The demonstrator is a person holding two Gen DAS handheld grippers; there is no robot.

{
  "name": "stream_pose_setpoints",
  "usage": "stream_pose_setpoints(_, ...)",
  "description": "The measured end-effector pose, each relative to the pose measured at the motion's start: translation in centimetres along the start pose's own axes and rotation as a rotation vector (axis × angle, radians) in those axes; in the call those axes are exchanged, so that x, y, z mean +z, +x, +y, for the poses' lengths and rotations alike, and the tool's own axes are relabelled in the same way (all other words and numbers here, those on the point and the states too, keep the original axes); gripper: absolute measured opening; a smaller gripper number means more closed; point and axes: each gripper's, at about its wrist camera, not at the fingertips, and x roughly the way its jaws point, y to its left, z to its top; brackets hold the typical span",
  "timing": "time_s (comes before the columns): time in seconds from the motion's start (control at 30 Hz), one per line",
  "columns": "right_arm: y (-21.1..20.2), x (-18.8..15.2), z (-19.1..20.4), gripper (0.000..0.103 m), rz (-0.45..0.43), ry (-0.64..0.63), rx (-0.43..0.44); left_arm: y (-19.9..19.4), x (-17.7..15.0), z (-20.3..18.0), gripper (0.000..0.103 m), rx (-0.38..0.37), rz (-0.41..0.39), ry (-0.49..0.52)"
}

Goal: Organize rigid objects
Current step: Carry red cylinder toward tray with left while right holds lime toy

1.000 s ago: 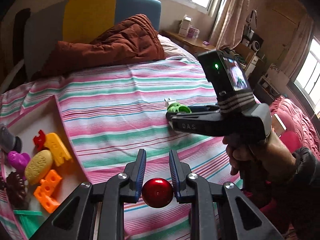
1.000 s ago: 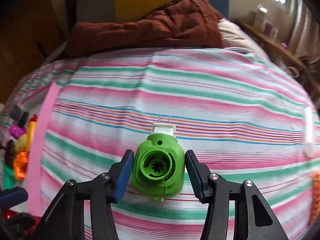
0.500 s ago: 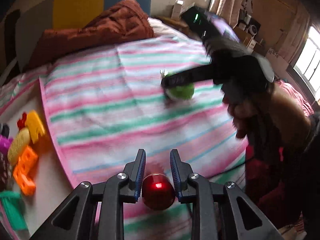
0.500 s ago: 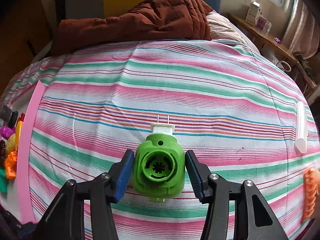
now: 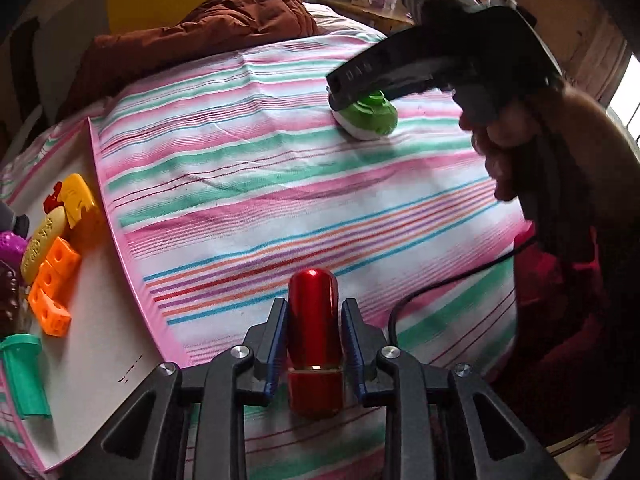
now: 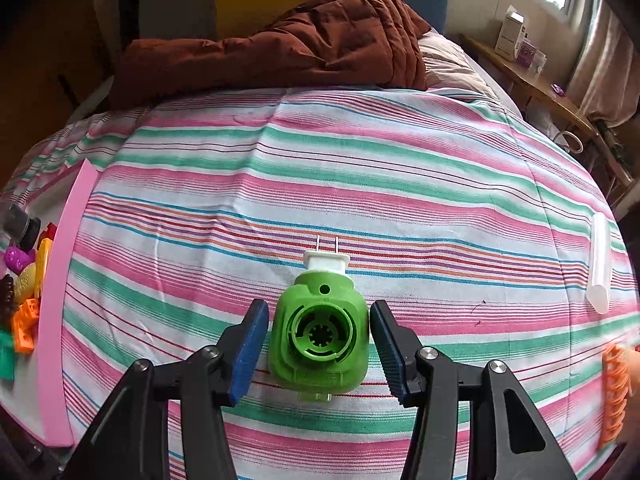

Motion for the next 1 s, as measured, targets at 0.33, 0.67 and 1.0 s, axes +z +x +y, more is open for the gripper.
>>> stream_pose_setpoints(0.33,0.7,-0.3,0.3,0.053,0.012,-0.016,-0.008,-1.0,-0.4,-0.2,0.024,-0.011,-0.038,0.036)
stream_pose_setpoints(0.67,0.7,-0.5,0.8,0.053,-0.001,-0.041,-0.026,-8.9,-0.2,5.8,0.024,0.002,-0.217,-0.071)
stream_pose_setpoints(1.0,1.5,-0.9,1.7,0.053,0.023,-0.081,-0.058,-8.3,-2.6,13.8,0.024,0.146,-0.165,-0.111)
